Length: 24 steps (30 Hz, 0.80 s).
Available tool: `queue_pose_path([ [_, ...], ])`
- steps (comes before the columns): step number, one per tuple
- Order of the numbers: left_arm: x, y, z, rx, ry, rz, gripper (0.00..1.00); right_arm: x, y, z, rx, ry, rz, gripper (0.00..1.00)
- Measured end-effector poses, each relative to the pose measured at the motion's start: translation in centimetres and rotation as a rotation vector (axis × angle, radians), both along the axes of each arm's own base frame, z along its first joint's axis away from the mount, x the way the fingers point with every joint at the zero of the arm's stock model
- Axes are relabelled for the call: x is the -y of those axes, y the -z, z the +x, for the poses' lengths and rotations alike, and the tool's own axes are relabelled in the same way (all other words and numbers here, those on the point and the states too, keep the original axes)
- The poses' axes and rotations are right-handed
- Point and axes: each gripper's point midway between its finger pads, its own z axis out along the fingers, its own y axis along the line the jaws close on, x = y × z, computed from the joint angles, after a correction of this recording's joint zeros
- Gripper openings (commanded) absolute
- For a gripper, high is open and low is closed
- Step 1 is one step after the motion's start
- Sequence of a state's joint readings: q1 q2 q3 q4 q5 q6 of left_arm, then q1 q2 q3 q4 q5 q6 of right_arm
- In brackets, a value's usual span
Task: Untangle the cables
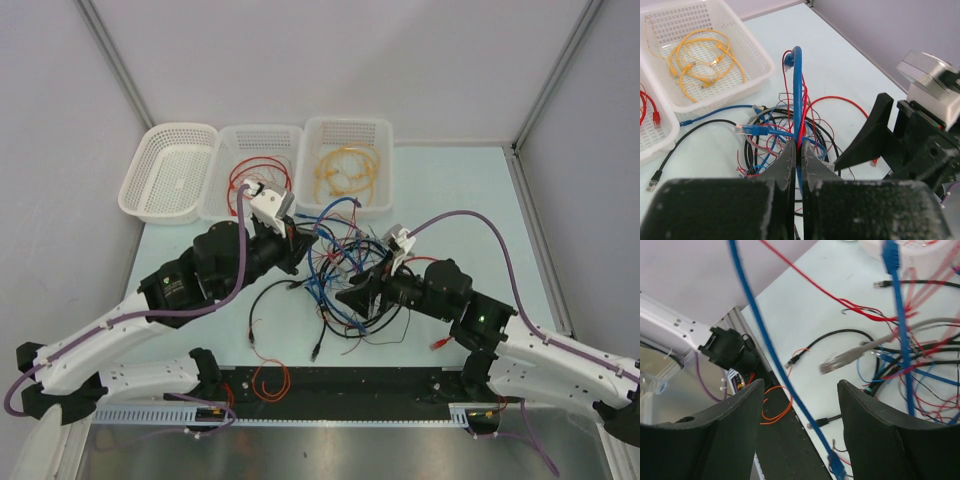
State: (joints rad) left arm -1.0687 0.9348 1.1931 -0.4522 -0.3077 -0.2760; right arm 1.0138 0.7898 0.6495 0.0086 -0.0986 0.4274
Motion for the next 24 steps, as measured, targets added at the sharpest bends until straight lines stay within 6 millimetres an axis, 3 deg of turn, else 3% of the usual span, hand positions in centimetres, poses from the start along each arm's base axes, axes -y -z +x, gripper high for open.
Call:
queue_pose_path([
  [8, 0.4, 0.4, 0.2, -0.008, 0.001, 0.011, 0.0, -2.4, -1.6, -2.3, 0.066, -0.113, 0.046, 0.66],
  [16, 0.5, 0.3, 0.1, -0.016, 0.006, 0.002, 0.0, -4.9, 0.8, -1.6, 0.045, -0.12, 0.001, 0.61],
  [20, 0.7, 0.4, -0.2, -0.024, 0.019, -0.007, 0.02, -5.5, 1.8, -1.1, 0.038, -0.106, -0.019, 0.28],
  [21, 0.7, 0.5, -0.2, -0.026, 0.019, -0.008, 0.05, -5.6, 1.9, -1.0, 0.03, -0.096, -0.018, 0.24],
  [24, 0.6, 0.7, -0.2, -0.03, 0.014, -0.009, 0.55, -5.4, 1.5, -0.8, 0.036, -0.081, -0.011, 0.12],
])
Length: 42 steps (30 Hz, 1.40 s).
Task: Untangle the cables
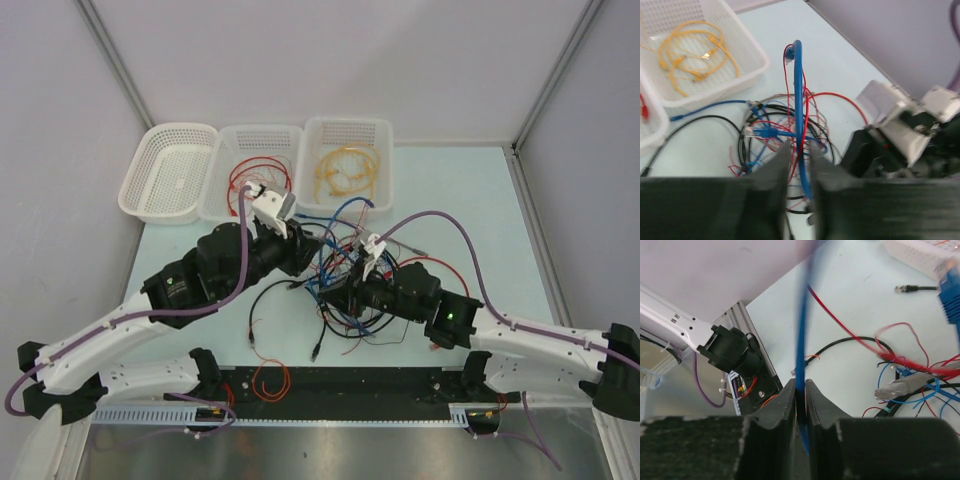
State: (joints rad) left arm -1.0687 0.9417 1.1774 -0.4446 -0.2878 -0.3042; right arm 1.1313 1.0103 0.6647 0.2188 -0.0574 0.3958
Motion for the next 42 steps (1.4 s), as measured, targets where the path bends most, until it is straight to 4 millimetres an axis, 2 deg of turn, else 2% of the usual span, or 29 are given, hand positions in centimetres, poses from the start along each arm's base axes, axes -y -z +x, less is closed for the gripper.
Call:
queue_pose_path([
  [1, -0.1, 0.1, 0.1, -0.004, -0.009, -0.003, 0.82, 0.3, -0.3, 0.1, 0.004, 0.012, 0.004, 0.09],
  [2, -0.3, 0.1, 0.2, -0.013, -0.028, -0.009, 0.95, 0.7, -0.8, 0.2, 0.008, 0.027, 0.015, 0.04],
  [3, -0.6, 0.2, 0.3, -0.011, -0.04, -0.005, 1.0, 1.4, -1.5, 0.2, 0.014, 0.045, 0.029, 0.01],
  [9, -3.9, 0.3, 1.5, -0.021, -0.225, -0.024, 1.0, 6.2, -6.8, 0.1, 0.063, 0.157, 0.153, 0.0],
  [11, -4.7, 0.4, 1.7, -0.016, -0.255, -0.028, 0.99, 7.1, -7.4, 0.1, 0.065, 0.185, 0.158, 0.0],
  [14, -4.8, 1.0, 1.6, -0.012, -0.253, -0.036, 1.0, 7.5, -6.4, 0.4, 0.042, 0.21, 0.116, 0.0],
  [21, -1.2, 1.7, 0.1, 0.02, -0.061, -0.124, 1.0, 6.9, -3.2, -0.1, -0.009, 0.172, 0.005, 0.0],
  [27, 2.5, 0.5, -0.7, 0.058, 0.098, -0.157, 1.0, 6.5, -3.2, -0.9, -0.017, 0.121, -0.005, 0.0],
  [31, 5.9, 1.5, -1.2, 0.034, 0.219, -0.128, 0.99, 6.2, -3.5, -1.3, -0.019, 0.094, 0.0, 0.0],
  [34, 7.4, 3.0, -1.7, 0.0, 0.283, -0.099, 0.81, 6.0, -3.2, -1.4, -0.024, 0.084, -0.009, 0.0],
  [35, 7.8, 3.5, -1.8, -0.01, 0.299, -0.091, 0.61, 6.0, -3.1, -1.5, -0.025, 0.082, -0.011, 0.0],
  [37, 8.4, 4.1, -2.0, -0.027, 0.327, -0.081, 0.3, 5.8, -3.0, -1.6, -0.026, 0.074, -0.014, 0.0],
  [38, 8.7, 4.4, -2.1, -0.031, 0.338, -0.073, 0.01, 5.8, -3.0, -1.7, -0.027, 0.071, -0.015, 0.0],
  [39, 8.8, 4.6, -2.1, -0.032, 0.342, -0.066, 0.0, 5.8, -3.0, -1.8, -0.027, 0.068, -0.015, 0.02],
  [41, 9.2, 4.3, -2.2, -0.036, 0.349, -0.071, 0.0, 5.8, -2.8, -1.6, -0.028, 0.079, -0.025, 0.33],
  [42, 9.2, 4.1, -2.3, -0.032, 0.348, -0.069, 0.0, 5.8, -2.7, -1.5, -0.027, 0.083, -0.029, 0.56],
])
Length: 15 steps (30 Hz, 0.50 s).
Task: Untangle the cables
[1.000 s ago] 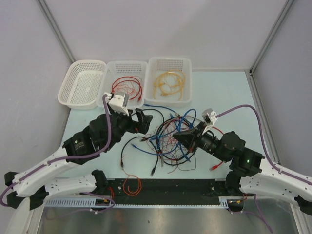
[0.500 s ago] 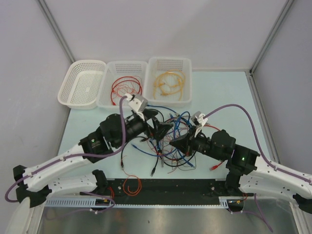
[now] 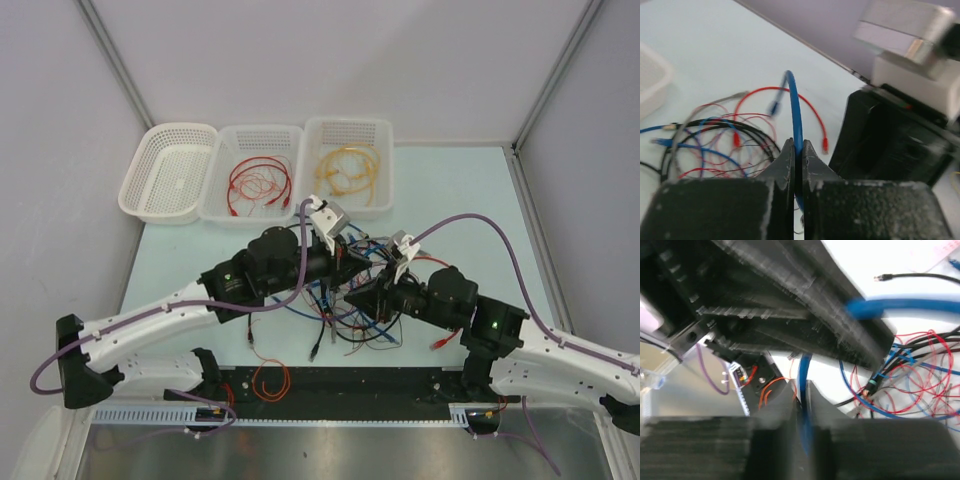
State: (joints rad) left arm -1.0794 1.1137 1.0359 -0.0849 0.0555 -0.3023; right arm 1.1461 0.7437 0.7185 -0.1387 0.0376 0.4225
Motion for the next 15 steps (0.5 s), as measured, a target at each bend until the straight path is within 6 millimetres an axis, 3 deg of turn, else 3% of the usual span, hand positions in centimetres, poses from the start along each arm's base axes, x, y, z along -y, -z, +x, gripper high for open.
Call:
queue_pose_path([
  [2, -0.7, -0.3, 0.5, 0.019, -0.042, 0.006, 0.0, 0.1, -0.3, 0.0, -0.001, 0.005, 0.01, 0.72],
  [3, -1.4, -0.6, 0.9, 0.029, -0.078, 0.008, 0.0, 0.2, -0.4, 0.0, 0.003, 0.008, 0.012, 0.86],
  [4, -2.3, -1.2, 1.4, 0.046, -0.117, 0.003, 0.0, 0.4, -0.5, 0.1, 0.006, 0.021, 0.012, 0.88],
  [7, -5.6, -3.9, 2.7, 0.095, -0.236, -0.031, 0.0, 1.3, -0.7, 0.8, 0.009, 0.081, 0.007, 0.91],
  [9, -8.5, -7.0, 3.8, 0.129, -0.338, -0.059, 0.0, 2.2, -0.4, 1.5, 0.009, 0.136, -0.008, 0.91],
  [13, -12.5, -13.1, 4.9, 0.201, -0.482, -0.115, 0.0, 4.4, -0.2, 2.7, 0.019, 0.248, -0.033, 0.91],
  [15, -14.0, -15.1, 5.1, 0.229, -0.534, -0.124, 0.0, 5.2, -0.2, 3.2, 0.027, 0.296, -0.038, 0.91],
])
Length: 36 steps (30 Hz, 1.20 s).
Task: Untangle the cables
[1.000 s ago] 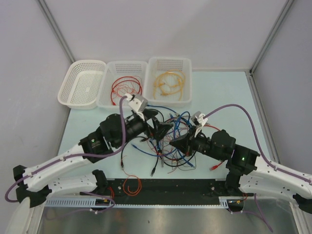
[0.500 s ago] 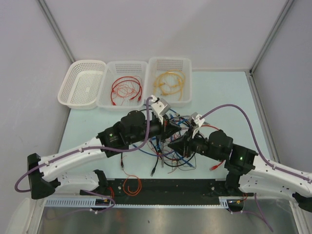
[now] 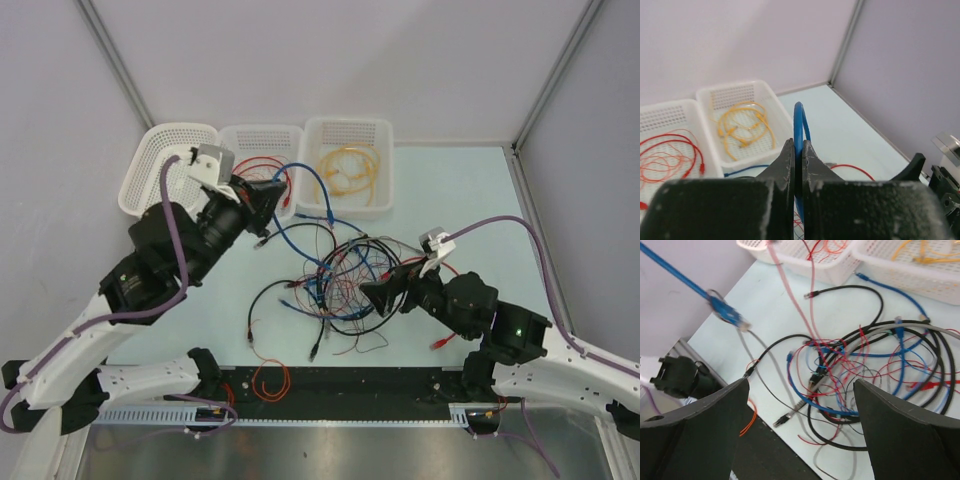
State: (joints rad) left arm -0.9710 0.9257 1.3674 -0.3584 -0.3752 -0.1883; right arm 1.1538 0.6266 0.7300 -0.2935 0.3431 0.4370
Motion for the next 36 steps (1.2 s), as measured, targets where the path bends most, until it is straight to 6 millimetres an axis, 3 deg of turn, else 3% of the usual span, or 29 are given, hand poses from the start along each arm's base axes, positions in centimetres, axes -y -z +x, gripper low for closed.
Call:
queue_pose_path([
  [5, -2.0, -2.5, 0.4, 0.042, -0.078, 0.027, 0.0, 0.9, 0.3, 1.0, 0.01, 0.073, -0.024, 0.91],
  [13, -1.2, -2.8, -0.2, 0.083, -0.016, 0.066, 0.0, -0.6, 1.0, 3.3, 0.075, 0.117, -0.027, 0.91],
  [19, -0.2, -2.8, -0.9, 0.094, 0.054, 0.07, 0.0, -1.8, 1.3, 8.0, 0.105, 0.178, 0.003, 0.87],
  [23, 0.0, -2.7, -1.2, 0.094, 0.076, 0.072, 0.0, -2.2, 0.9, 10.2, 0.102, 0.181, 0.066, 0.78],
  [28, -0.1, -2.2, -1.5, 0.087, 0.088, 0.07, 0.0, -4.4, -0.5, 9.5, 0.117, 0.07, 0.15, 0.75],
  [36, 0.3, -1.2, -1.6, 0.068, 0.106, 0.08, 0.0, -4.8, -4.3, 7.2, 0.17, 0.006, 0.264, 0.73],
])
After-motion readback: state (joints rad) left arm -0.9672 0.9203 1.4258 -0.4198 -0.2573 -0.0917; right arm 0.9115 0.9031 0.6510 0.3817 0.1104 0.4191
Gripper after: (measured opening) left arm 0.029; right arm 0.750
